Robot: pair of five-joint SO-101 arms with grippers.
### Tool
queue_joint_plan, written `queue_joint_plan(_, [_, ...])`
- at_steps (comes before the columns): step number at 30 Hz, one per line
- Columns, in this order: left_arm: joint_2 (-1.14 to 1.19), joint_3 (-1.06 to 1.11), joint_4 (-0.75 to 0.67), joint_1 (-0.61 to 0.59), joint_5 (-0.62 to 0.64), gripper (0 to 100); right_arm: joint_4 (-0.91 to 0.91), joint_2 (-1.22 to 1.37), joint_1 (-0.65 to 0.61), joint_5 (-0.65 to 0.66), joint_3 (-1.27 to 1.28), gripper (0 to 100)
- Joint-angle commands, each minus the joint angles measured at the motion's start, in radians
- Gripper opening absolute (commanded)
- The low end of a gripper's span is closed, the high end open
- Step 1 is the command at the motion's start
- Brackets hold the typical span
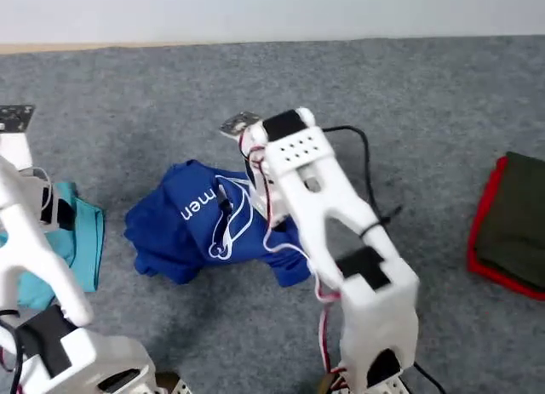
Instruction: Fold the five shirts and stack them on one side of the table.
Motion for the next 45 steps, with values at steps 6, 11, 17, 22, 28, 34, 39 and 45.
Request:
queue_joint_plan(6, [-0.017, 0.002, -0.014, -0.005, -0.005, 15, 0.033, 0.196, -0.002, -0.005, -0.226, 0.0])
queue_joint_plan(11, [-0.011, 0.002, -0.014, 0.0, -0.005, 14, 0.036, 0.114, 0.045, 0.021, -0.261, 1.0])
queue_joint_plan(17, [-0.017, 0.005, -0.034, 0.002, -0.003, 14, 0.031, -0.059, 0.084, 0.152, -0.365, 1.0])
queue_joint_plan(22, [-0.017, 0.007, -0.032, 0.002, -0.003, 14, 0.03, -0.153, 0.111, 0.216, -0.551, 1.0])
queue_joint_plan(28, [-0.017, 0.007, -0.028, -0.002, -0.003, 14, 0.039, -0.165, 0.159, 0.227, -0.694, 0.9])
queue_joint_plan(34, [-0.015, 0.008, -0.028, -0.003, -0.003, 14, 0.033, -0.159, 0.114, 0.11, -0.451, 3.5])
queue_joint_plan(39, [-0.008, 0.008, -0.028, 0.0, -0.003, 14, 0.035, -0.085, 0.079, -0.123, -0.33, 17.3])
queue_joint_plan(45, [-0.008, 0.01, -0.032, 0.0, -0.003, 14, 0.031, 0.085, 0.044, -0.264, -0.327, 25.6])
